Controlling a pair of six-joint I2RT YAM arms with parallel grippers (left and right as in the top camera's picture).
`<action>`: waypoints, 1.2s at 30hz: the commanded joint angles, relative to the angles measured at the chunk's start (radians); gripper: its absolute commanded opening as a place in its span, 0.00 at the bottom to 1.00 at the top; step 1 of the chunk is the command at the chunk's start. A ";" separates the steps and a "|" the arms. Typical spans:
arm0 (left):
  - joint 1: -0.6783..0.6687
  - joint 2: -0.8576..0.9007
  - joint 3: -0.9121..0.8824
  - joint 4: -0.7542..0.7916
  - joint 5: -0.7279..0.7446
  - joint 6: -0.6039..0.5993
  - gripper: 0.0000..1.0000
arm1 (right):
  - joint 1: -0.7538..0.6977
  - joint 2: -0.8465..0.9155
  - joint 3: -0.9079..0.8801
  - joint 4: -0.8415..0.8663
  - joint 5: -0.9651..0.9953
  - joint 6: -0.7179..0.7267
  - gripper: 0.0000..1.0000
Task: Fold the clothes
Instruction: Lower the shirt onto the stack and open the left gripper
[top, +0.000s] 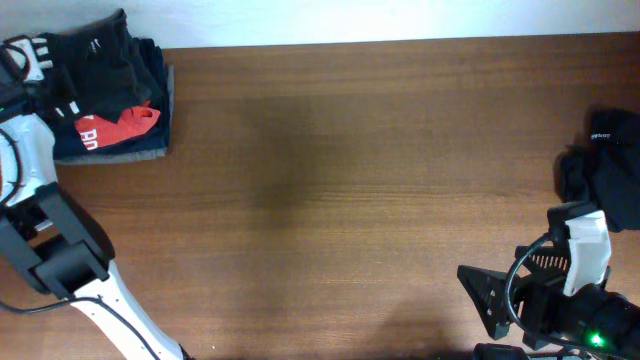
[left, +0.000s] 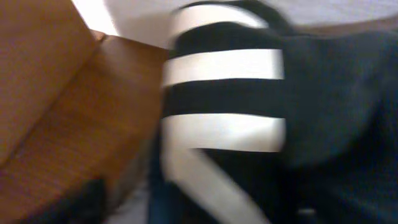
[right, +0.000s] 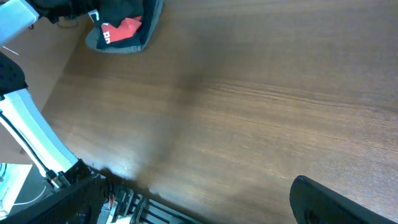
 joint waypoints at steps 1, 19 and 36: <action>0.025 0.010 0.028 0.000 -0.021 0.000 0.99 | 0.006 0.002 0.011 -0.006 0.009 -0.002 0.99; 0.040 -0.263 0.032 -0.001 0.029 -0.099 0.99 | 0.006 0.002 0.011 -0.006 0.009 -0.002 0.99; -0.032 -0.124 0.032 0.197 0.182 -0.099 0.01 | 0.006 0.002 0.010 -0.006 0.009 -0.002 0.99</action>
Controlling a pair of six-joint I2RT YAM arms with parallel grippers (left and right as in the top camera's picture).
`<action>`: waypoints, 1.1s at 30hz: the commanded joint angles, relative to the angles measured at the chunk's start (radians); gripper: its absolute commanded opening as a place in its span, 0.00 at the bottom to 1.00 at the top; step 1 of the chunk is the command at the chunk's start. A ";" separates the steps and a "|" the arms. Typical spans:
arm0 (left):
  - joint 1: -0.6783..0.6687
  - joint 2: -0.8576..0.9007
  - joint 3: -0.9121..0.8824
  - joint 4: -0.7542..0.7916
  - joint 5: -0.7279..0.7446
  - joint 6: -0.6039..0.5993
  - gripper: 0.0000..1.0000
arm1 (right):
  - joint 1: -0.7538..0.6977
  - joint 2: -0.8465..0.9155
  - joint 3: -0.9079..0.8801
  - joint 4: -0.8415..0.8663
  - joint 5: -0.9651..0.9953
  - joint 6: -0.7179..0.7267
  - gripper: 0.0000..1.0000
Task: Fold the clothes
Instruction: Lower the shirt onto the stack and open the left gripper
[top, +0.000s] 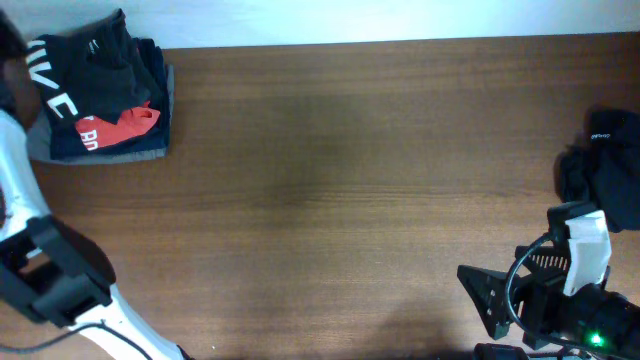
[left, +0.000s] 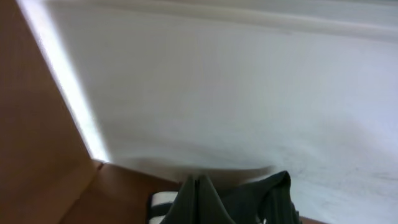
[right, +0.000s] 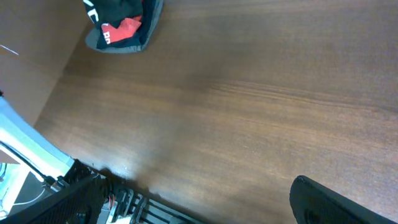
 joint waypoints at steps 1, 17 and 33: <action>-0.041 0.095 -0.003 0.051 -0.005 -0.007 0.01 | 0.006 0.002 0.010 -0.006 0.008 -0.002 0.99; -0.201 0.368 -0.002 0.045 -0.106 -0.006 0.01 | 0.006 0.002 0.011 -0.006 0.008 -0.002 0.99; -0.132 0.111 0.039 0.050 -0.212 0.030 0.02 | 0.006 0.002 0.010 -0.006 0.008 -0.002 0.99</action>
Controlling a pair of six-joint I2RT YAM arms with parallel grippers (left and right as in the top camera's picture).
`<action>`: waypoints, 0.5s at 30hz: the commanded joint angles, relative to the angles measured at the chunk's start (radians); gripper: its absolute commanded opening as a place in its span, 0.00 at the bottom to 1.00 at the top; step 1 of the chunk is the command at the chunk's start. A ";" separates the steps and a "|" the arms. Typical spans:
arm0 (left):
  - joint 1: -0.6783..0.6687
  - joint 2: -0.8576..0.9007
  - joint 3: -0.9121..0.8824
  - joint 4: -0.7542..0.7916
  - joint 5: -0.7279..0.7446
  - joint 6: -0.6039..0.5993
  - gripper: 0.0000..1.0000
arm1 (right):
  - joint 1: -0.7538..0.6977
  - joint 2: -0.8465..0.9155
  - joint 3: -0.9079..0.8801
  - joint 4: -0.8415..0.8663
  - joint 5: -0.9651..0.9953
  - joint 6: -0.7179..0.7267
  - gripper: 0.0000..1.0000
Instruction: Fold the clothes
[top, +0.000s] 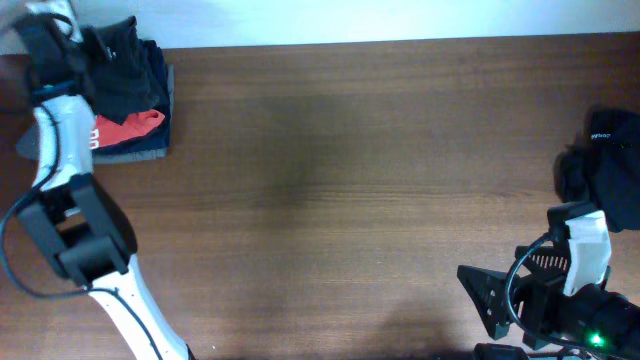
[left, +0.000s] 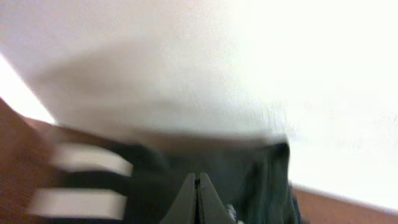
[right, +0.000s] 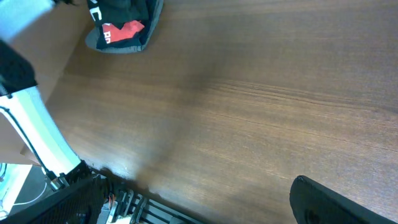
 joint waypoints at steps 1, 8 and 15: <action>0.026 -0.064 0.025 0.008 -0.031 0.029 0.02 | 0.006 0.002 0.010 -0.006 0.008 -0.002 0.99; 0.058 0.006 0.025 0.047 -0.059 0.054 0.02 | 0.006 0.002 0.010 -0.006 0.008 -0.002 0.99; 0.063 0.150 0.025 0.097 -0.067 0.055 0.04 | 0.006 0.002 0.010 -0.006 0.008 -0.002 0.99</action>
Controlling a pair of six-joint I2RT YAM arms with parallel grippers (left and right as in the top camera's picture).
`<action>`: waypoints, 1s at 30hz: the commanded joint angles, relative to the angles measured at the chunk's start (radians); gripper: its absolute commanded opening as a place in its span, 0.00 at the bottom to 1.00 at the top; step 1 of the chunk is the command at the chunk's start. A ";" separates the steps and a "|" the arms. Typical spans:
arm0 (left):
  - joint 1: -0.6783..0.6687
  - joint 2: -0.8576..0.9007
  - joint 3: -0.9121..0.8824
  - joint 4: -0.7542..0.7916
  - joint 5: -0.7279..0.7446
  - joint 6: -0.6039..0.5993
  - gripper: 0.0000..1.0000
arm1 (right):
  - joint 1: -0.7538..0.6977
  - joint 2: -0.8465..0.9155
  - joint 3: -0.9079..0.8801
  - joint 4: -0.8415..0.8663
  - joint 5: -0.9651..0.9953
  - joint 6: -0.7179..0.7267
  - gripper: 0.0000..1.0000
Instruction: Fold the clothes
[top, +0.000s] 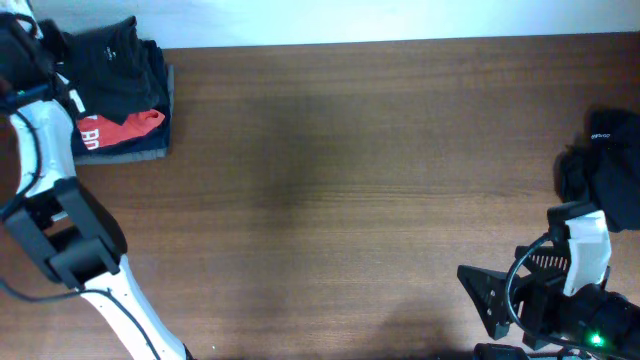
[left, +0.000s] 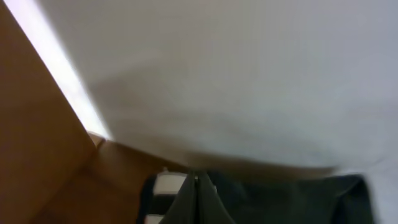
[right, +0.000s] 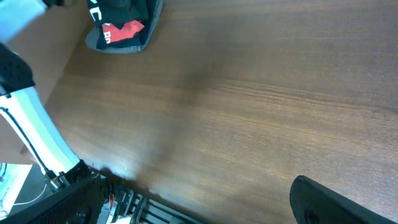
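Observation:
A stack of folded clothes (top: 120, 95) sits at the table's far left corner, with a black garment (top: 115, 60) on top and a red piece (top: 118, 128) showing under it. My left gripper (left: 198, 179) is shut, its tips together, just left of the stack above black cloth with white stripes (left: 168, 183); nothing shows between the tips. The left arm (top: 35, 120) rises along the table's left edge. My right gripper (top: 480, 290) rests open low at the near right; only one dark finger (right: 320, 199) shows in its wrist view.
A heap of unfolded black clothes (top: 610, 165) lies at the right edge. The brown wooden table (top: 340, 180) spans the view, a white wall (left: 249, 74) runs behind its far edge, and arm mounts (right: 87, 199) stand at the near edge.
My left arm has moved left, off the stack's left part to beside it. The black garment lies flatter on top and more of the red piece shows. The right arm has not moved.
First my left gripper was at the stack's left side with striped black cloth close to its camera. Then the arm was further left and black cloth with white markings hung over the stack's left edge. Then the arm was over the stack, and now beside it.

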 joint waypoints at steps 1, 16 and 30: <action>0.002 0.100 0.001 0.004 -0.013 0.021 0.04 | 0.006 0.002 0.010 -0.006 0.008 -0.002 0.99; -0.003 -0.041 0.003 -0.090 -0.062 -0.011 0.99 | 0.006 0.002 0.010 -0.006 0.008 -0.002 0.99; -0.018 -0.648 0.003 -0.510 0.329 -0.011 0.99 | 0.006 0.002 0.010 -0.006 0.008 -0.002 0.99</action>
